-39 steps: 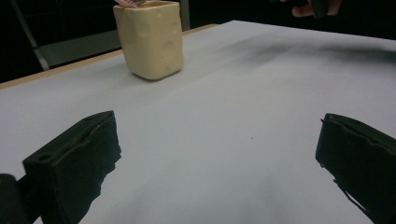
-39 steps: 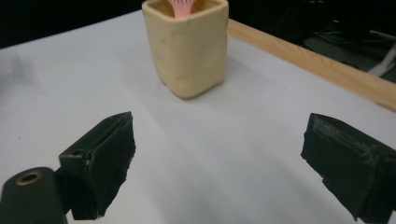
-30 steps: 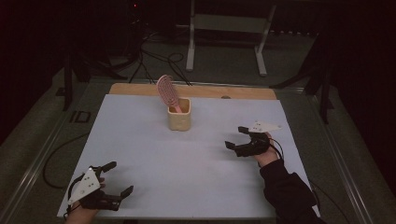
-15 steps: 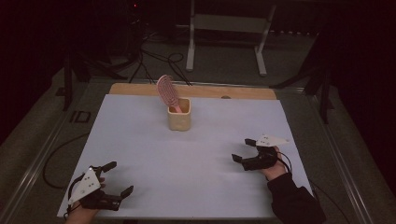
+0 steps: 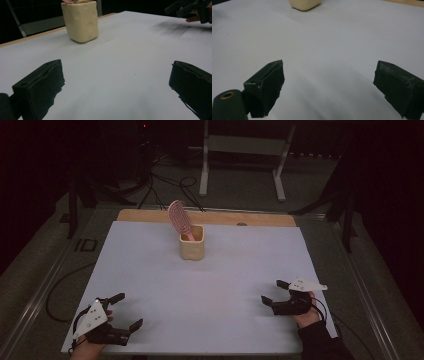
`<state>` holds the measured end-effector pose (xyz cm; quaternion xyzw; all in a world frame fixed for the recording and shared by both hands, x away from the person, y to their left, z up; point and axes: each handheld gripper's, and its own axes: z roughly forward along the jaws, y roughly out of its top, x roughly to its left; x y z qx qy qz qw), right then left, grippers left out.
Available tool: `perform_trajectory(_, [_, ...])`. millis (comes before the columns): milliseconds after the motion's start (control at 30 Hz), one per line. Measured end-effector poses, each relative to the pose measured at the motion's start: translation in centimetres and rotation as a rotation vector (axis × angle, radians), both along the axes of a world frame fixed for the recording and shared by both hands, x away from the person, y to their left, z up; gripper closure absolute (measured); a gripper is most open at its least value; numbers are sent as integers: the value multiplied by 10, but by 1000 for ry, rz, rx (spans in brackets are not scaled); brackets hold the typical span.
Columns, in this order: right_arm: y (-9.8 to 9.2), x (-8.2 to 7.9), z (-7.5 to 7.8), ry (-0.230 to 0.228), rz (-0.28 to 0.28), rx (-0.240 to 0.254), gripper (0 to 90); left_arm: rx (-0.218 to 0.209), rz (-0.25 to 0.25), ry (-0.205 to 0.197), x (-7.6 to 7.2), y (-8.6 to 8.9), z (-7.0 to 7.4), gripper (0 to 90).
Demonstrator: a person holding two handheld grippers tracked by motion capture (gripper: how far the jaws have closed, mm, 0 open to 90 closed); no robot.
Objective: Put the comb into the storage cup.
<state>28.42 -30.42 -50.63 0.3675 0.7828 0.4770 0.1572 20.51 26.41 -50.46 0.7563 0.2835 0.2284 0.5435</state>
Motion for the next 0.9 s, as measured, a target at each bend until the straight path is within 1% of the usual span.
perform_trajectory(100, [-5,-8,-1,-2,-17,-3,91,2,-1,-1,0,0,0,0])
perform_trajectory(167, [-7,-13,-3,-10,-30,-14,91,0,0,2,0,0,0,0])
perform_trajectory(333, [-8,-22,-5,-12,-47,-46,91,2,0,1,0,0,-1,0])
perform_trajectory(433, [-10,-25,-5,-14,-55,-26,91,5,-1,1,0,0,-1,0])
perform_trajectory(533, [-10,-26,-5,-29,-54,-33,91,8,-4,1,0,-1,-1,0])
perform_trajectory(600, [-9,-24,-5,-28,-54,-25,91,10,-7,1,0,-1,-1,0])
perform_trajectory(700, [-7,-22,-8,-28,-40,-40,91,11,-7,3,0,-1,-1,0])
perform_trajectory(900, [-7,-22,-8,-30,-31,-33,91,11,-6,3,1,-2,-1,0])
